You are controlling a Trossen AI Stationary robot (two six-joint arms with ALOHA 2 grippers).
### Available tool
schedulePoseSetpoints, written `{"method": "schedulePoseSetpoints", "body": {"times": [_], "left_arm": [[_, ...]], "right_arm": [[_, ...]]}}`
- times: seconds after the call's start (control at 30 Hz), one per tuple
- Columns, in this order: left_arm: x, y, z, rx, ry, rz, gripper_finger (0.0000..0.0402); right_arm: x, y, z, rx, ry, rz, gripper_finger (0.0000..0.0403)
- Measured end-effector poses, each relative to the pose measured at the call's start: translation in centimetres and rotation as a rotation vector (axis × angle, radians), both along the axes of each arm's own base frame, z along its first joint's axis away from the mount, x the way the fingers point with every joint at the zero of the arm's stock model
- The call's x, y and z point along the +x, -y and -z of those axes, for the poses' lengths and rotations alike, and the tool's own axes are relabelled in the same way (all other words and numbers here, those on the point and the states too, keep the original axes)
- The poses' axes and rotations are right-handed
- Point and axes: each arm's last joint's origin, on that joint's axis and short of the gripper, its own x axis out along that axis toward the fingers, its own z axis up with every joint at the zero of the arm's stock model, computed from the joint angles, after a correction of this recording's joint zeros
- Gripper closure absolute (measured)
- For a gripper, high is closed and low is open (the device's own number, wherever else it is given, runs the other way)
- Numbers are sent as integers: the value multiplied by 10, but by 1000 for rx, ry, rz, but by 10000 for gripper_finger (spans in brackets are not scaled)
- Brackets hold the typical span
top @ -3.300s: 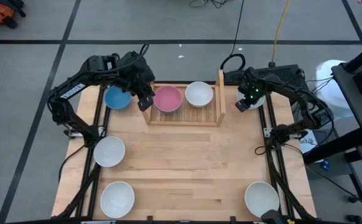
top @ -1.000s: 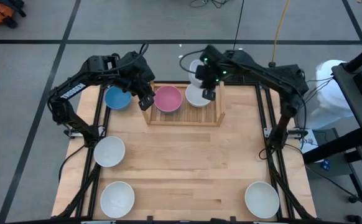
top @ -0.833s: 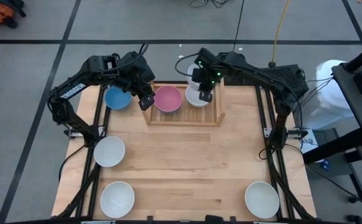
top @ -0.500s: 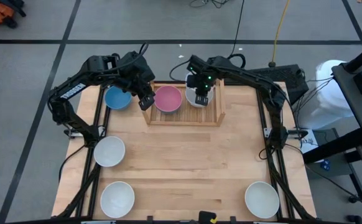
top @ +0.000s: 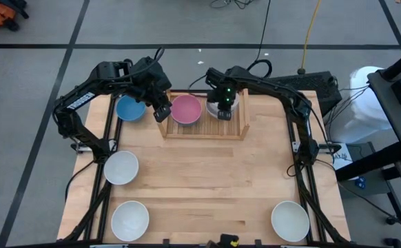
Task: Place and stack bowls onto a shelf
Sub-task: Stack the top white bowl on top of the white bowl on the shelf
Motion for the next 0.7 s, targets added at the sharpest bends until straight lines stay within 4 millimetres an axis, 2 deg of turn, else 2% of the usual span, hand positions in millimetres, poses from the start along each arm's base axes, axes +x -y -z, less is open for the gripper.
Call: {"method": "schedulePoseSetpoints", "body": {"times": [0.3, 0.5, 0.7], "left_arm": [[0, 0, 0, 0, 0, 0, 396], [0, 0, 0, 1, 0, 1, 396], [0, 0, 0, 0, 0, 1, 396]], "right_arm": [[-6, -4, 34, -46, -99, -55, 398], [-6, -5, 39, -36, -98, -82, 373], [-6, -8, 34, -48, -79, -118, 331]]}}
